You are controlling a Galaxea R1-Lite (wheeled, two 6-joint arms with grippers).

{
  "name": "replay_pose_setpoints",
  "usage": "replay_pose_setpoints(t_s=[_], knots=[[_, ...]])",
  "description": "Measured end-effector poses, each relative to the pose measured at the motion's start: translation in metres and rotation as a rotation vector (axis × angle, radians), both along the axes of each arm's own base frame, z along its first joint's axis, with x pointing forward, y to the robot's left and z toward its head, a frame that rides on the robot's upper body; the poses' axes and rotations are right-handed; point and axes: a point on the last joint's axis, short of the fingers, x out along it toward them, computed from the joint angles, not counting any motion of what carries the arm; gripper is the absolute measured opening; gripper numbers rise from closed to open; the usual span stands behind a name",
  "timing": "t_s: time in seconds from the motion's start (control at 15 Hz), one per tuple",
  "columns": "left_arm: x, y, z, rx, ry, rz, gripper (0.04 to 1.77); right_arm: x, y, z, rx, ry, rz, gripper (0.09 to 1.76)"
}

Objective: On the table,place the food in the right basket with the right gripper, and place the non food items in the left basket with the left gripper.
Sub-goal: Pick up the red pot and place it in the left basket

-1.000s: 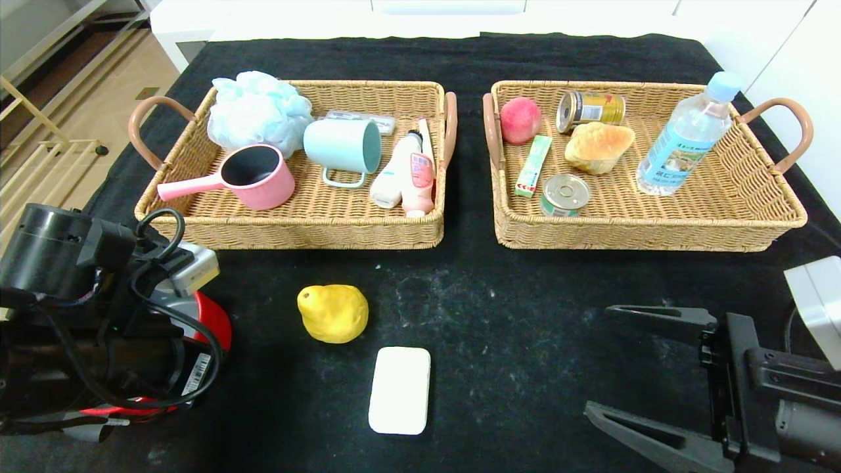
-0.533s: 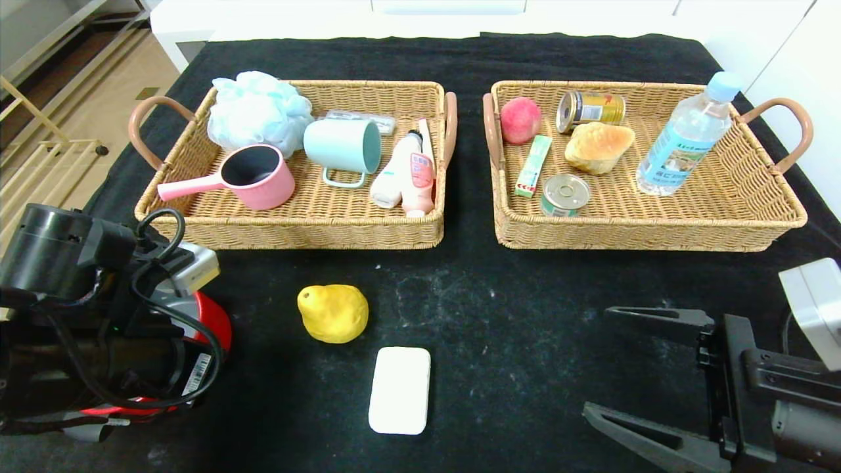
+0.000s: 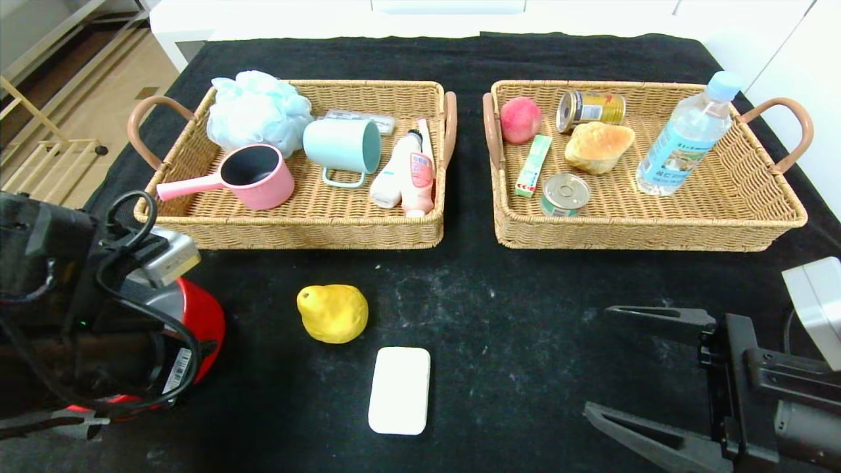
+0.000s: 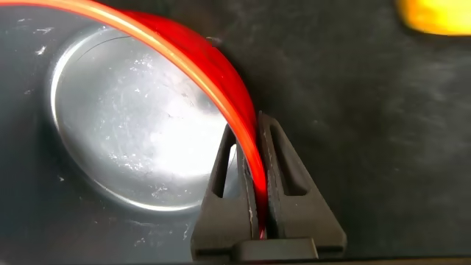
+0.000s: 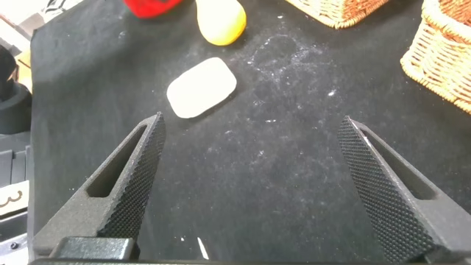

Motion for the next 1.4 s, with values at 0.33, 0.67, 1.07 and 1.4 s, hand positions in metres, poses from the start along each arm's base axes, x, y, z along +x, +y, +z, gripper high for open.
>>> replay_pose_setpoints(t_s=[0.33,0.67,1.07,1.4], knots=[[-0.017,0.002,0.03,-0.038,-0.129,-0.011,0.19,0.0,0.0,0.0,0.001,-0.001,0.0,1.71],[-0.014,0.001,0.072,-0.079,-0.281,-0.009,0.19,0.001,0.0,0.002,0.005,-0.005,-0.006,1.71],[0.012,-0.009,0.107,-0.1,-0.375,-0.012,0.19,0.002,-0.001,0.003,0.005,-0.008,-0.013,1.71],[0.046,-0.038,0.126,-0.106,-0.458,-0.064,0.19,0.002,-0.001,0.003,0.005,-0.009,-0.012,1.71]])
